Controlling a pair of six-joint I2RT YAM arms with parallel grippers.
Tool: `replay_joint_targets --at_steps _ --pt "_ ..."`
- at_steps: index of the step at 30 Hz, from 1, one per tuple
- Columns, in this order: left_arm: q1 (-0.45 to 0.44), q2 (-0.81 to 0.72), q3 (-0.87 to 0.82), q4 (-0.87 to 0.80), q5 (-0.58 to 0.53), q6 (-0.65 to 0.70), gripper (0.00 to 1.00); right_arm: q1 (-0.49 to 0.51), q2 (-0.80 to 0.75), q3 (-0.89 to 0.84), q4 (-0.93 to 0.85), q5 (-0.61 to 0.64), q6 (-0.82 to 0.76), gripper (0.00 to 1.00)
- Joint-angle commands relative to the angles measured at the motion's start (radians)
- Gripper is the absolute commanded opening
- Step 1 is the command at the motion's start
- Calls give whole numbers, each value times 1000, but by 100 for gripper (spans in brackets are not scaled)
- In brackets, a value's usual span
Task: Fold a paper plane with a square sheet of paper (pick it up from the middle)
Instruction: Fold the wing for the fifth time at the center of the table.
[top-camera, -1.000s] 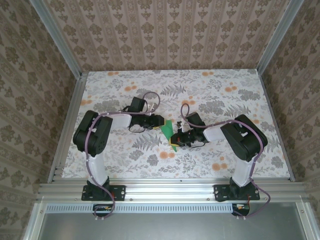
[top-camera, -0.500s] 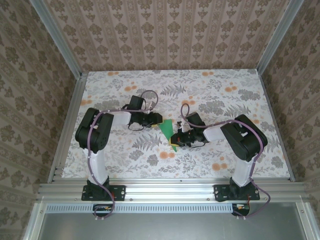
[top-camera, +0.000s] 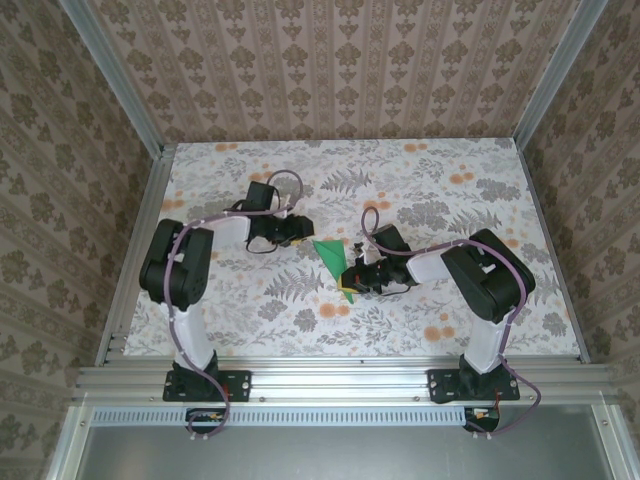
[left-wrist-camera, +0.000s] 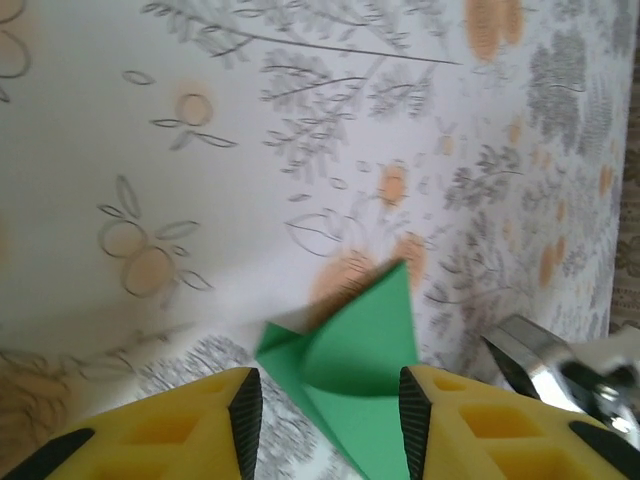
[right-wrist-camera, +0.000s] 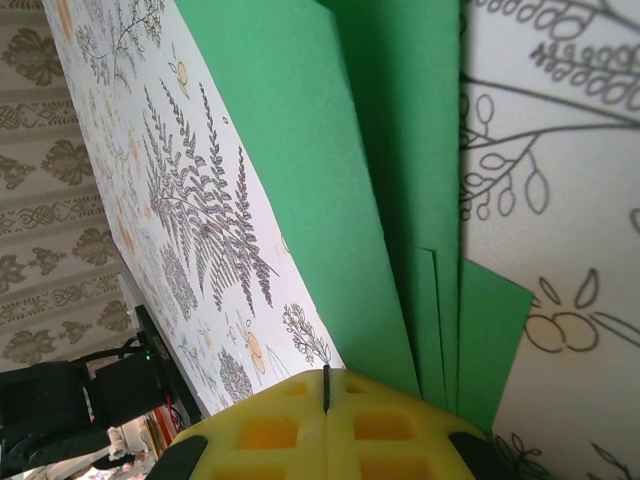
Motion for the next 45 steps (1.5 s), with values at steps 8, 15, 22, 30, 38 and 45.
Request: replay_joint_targets --at_steps 8,15,22,30,38,45 --pt "-133 -257 -173 0 -109 -78 48 -6 17 -3 -225 139 3 0" --pt "-188 -268 -216 18 -175 -187 49 -6 13 20 -238 138 -7 0" --pt "-210 -252 -221 41 -200 -234 52 -6 19 6 -226 138 -3 0" --pt "-228 -206 -192 60 -183 -257 55 -6 13 -10 -211 136 2 1" --pt "-249 -162 -175 90 -182 -301 53 -5 11 -15 -200 132 6 1" --pt "-251 -153 -150 119 -164 -314 38 -4 11 -20 -194 136 7 1"
